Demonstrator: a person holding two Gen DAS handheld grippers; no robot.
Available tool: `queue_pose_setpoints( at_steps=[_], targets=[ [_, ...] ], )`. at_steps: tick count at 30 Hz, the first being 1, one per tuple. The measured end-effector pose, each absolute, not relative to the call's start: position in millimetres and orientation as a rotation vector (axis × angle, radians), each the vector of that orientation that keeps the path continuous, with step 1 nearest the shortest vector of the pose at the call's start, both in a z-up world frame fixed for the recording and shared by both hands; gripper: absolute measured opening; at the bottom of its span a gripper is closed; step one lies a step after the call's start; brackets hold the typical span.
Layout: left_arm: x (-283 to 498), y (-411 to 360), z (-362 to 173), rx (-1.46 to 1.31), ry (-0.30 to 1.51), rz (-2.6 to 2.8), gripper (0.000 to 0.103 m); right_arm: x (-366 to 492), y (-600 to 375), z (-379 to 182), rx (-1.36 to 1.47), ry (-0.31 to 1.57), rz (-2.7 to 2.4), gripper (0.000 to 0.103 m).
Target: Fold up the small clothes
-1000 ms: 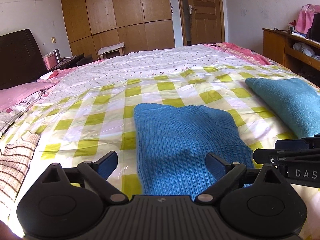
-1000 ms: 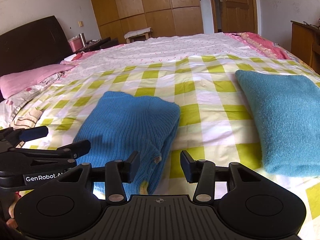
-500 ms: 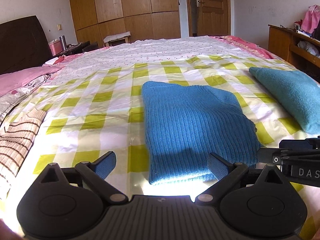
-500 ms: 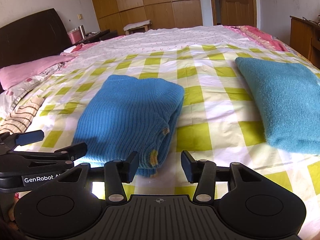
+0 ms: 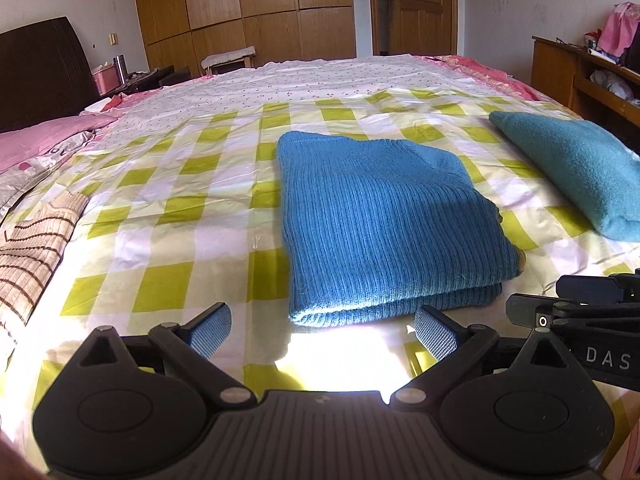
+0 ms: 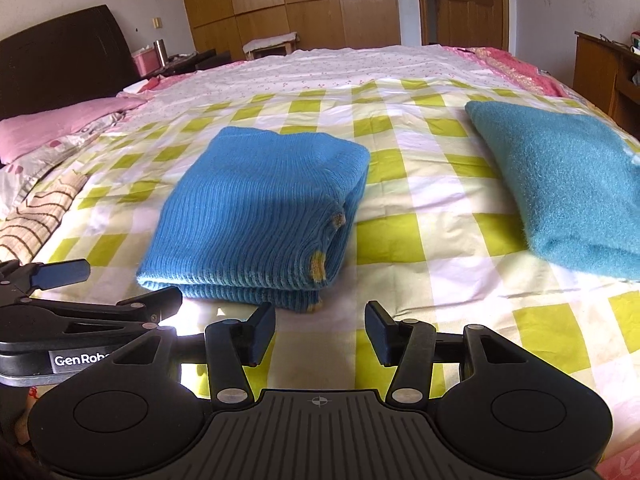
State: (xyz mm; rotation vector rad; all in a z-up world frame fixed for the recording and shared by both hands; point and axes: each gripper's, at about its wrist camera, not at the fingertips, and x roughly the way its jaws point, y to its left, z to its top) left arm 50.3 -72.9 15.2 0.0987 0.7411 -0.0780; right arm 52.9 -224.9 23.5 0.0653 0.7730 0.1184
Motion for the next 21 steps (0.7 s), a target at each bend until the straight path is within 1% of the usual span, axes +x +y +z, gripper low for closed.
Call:
queue_pose_setpoints(
  at_steps=[21],
  targets=[
    [36, -66, 6, 0.099, 0.767, -0.072, 0.103, 37, -218, 16, 0.084, 0.817, 0.123, 0.05]
  ],
)
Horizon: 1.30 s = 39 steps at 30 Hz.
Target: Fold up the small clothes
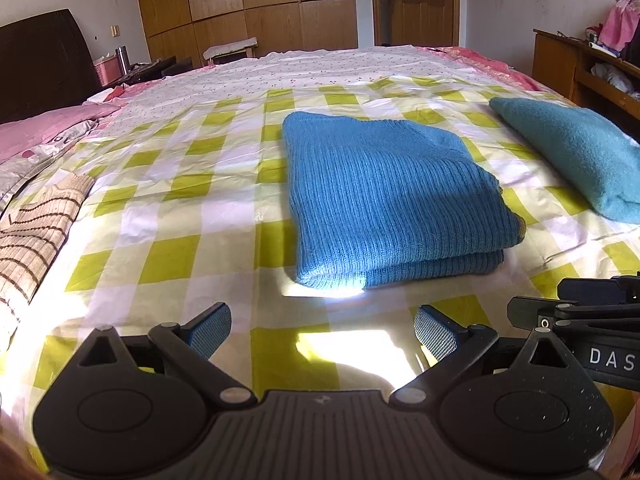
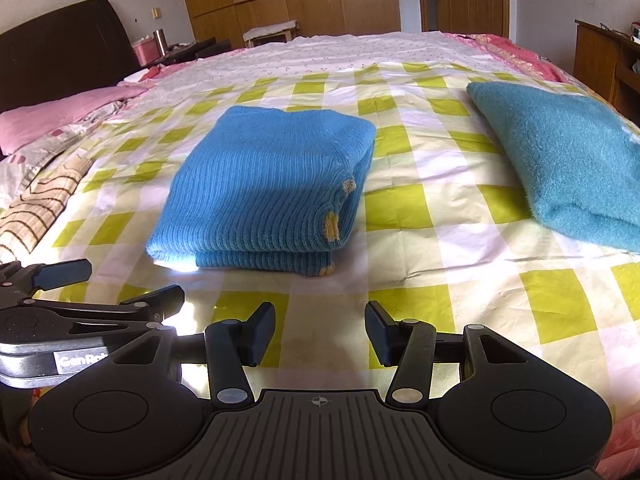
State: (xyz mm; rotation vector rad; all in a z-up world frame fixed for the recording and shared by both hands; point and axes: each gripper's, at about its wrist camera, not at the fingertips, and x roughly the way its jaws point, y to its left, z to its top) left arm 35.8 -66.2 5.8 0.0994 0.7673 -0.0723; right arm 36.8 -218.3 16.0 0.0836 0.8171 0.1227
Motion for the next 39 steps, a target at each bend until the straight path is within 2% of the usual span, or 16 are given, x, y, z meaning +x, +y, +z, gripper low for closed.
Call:
queue_pose_setpoints(
  at_steps=[39],
  targets=[
    [22, -64, 2, 0.141, 0.756, -0.035, 0.103, 29, -208, 10, 0.05, 0.836, 0.13, 0.05]
  ],
)
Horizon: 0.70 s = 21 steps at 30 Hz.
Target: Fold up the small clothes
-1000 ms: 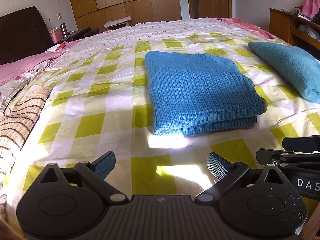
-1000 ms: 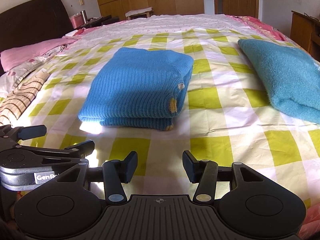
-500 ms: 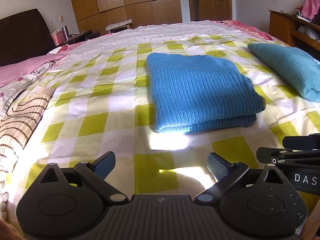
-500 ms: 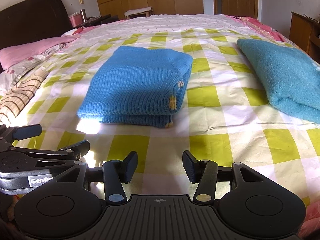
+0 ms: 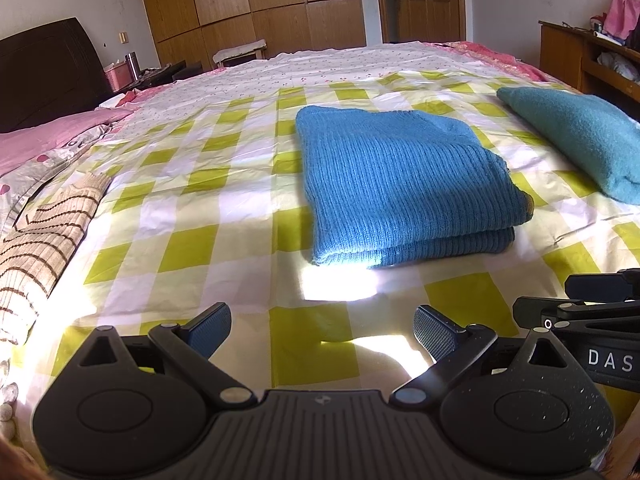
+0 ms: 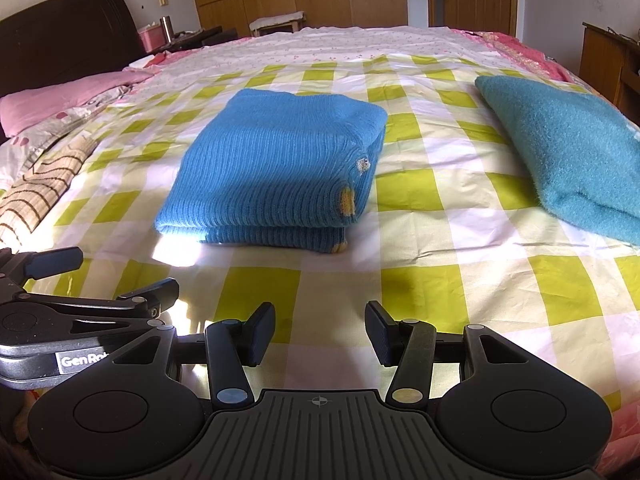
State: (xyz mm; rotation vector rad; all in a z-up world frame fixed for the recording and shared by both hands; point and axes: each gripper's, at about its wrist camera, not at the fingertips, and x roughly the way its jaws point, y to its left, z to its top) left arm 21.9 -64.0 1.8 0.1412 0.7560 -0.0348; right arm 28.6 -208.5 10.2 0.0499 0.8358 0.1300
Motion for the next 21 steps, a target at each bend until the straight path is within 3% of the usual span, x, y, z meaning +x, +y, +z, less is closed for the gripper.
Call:
queue_pose_setpoints(
  at_steps=[21],
  targets=[
    [21.3, -61.2, 3.1, 0.125, 0.756, -0.042, 0.101, 28.4, -205.9, 8.5, 0.04, 0.837, 0.134, 0.05]
  ],
)
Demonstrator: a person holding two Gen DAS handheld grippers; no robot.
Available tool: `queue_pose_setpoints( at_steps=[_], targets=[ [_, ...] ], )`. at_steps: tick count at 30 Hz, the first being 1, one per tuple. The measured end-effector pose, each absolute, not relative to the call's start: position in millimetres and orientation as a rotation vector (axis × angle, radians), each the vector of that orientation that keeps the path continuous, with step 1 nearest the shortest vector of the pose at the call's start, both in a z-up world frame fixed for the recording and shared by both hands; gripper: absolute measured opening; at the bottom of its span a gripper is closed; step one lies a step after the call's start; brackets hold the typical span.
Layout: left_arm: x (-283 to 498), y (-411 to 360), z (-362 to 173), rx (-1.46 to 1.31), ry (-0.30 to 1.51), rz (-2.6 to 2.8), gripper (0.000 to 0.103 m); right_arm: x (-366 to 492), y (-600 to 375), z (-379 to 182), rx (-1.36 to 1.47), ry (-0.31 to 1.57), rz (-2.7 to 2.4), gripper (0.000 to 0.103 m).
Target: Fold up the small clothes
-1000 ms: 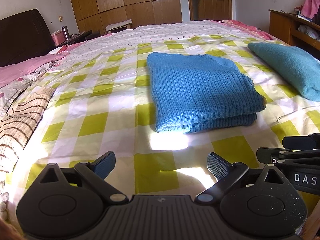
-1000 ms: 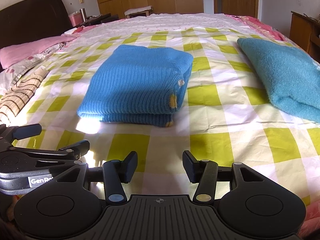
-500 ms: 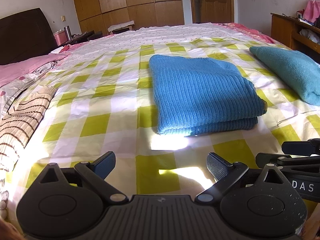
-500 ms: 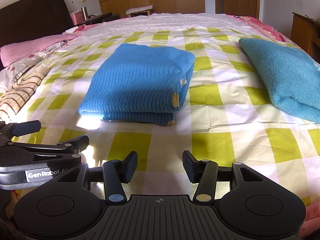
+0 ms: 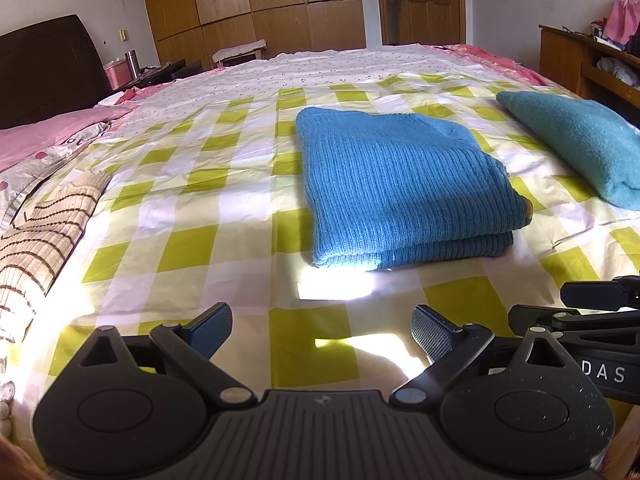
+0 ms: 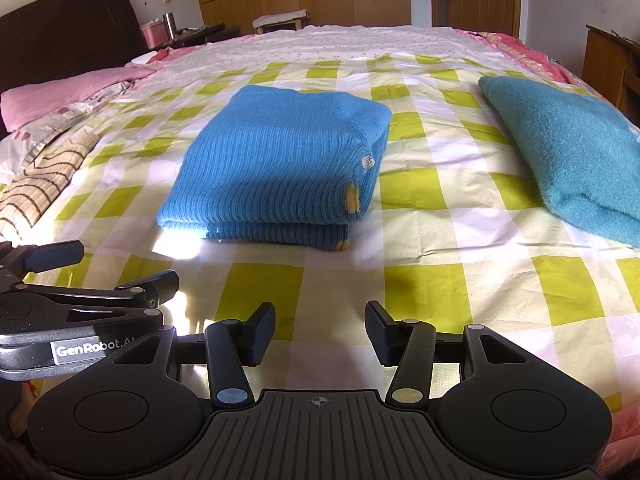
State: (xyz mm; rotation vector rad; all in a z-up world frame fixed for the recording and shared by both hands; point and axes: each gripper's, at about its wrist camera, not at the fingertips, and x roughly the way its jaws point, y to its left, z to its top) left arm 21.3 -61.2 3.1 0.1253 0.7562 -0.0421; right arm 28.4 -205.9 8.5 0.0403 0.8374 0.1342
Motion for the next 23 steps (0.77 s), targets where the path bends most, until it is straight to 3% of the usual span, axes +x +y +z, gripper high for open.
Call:
queue_pose_setpoints(
  at_steps=[23],
  targets=[
    [21.3, -60.6, 2.9, 0.121, 0.762, -0.042, 0.1, 28.6, -206.0, 8.3, 0.04, 0.839, 0.135, 0.05]
  ],
)
